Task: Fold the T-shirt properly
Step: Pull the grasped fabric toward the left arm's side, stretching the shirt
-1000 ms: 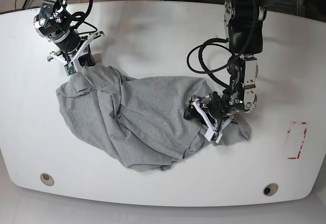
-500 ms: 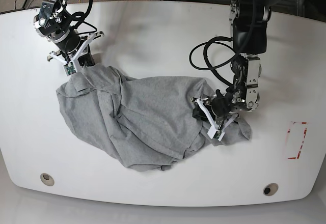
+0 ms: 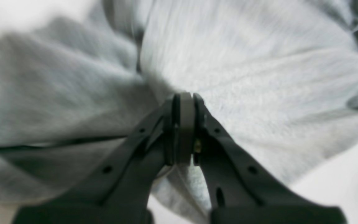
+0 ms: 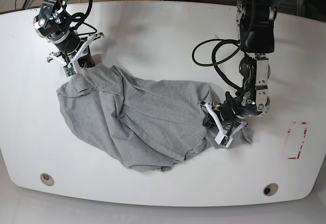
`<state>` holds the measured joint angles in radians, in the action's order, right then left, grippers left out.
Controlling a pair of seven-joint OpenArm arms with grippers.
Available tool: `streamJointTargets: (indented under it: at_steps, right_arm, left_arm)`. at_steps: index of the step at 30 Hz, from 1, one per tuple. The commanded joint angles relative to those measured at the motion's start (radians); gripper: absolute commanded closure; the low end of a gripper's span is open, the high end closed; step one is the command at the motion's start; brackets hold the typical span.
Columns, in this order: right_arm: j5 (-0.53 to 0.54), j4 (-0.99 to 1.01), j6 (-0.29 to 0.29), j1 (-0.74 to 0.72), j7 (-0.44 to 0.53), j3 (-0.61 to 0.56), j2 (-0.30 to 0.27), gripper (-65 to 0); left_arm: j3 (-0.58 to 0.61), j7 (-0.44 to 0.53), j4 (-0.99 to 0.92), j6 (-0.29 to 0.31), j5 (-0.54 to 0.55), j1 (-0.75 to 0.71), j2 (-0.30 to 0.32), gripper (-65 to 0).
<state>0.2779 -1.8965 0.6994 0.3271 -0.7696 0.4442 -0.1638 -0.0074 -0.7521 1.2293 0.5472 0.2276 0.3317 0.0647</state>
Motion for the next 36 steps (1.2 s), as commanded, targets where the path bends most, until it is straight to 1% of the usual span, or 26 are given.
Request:
streamJointTargets:
  at_steps: [1,5,13,16,18,21,23,27,30,32,36]
  right_arm:
    - [0.016,-0.019,-0.001,-0.006,0.020,0.005,-0.007,-1.3]
    - [0.010,-0.018,-0.001,-0.007,0.020,0.005,0.010,-1.3]
    - [0.010,-0.015,-0.001,-0.023,0.020,0.005,0.016,-1.3]
    - [0.010,-0.015,-0.001,-0.027,0.020,0.005,0.016,-1.3]
    - [0.010,-0.015,-0.001,-0.029,0.020,0.005,0.016,-1.3]
    - [0.010,-0.016,-0.001,-0.029,0.020,0.005,0.016,-1.3]
    - [0.010,-0.016,-0.001,-0.029,0.020,0.005,0.016,-1.3]
    - [0.010,-0.016,-0.001,-0.029,0.020,0.005,0.016,-1.3]
    - [0.010,-0.016,-0.001,-0.029,0.020,0.005,0.016,-1.3]
    - [0.010,-0.015,-0.001,-0.029,0.020,0.005,0.016,-1.3]
    - [0.010,-0.015,-0.001,-0.029,0.020,0.005,0.016,-1.3]
  left_arm:
    - [-0.045,-0.030,0.117,0.034,0.017,-0.003,0.001,0.0]
    - [-0.131,-0.106,0.234,0.069,0.017,-0.033,0.001,0.0]
    - [-0.227,-0.263,0.395,0.150,0.014,-0.069,0.002,0.0]
    - [-0.265,-0.309,0.441,0.151,0.013,-0.082,0.005,0.0]
    - [-0.280,-0.332,0.472,0.151,0.011,-0.093,0.020,0.0]
    - [-0.296,-0.376,0.528,0.151,0.016,-0.131,0.065,0.0]
    - [-0.306,-0.392,0.556,0.151,0.016,-0.153,0.085,0.0]
    - [-0.369,-0.403,0.599,0.151,0.016,-0.217,0.120,0.0]
    - [-0.414,-0.403,0.605,0.151,0.016,-0.260,0.139,0.0]
    - [-0.443,-0.401,0.605,0.151,0.016,-0.289,0.162,0.0]
    - [-0.480,-0.398,0.602,0.151,0.013,-0.337,0.189,0.0]
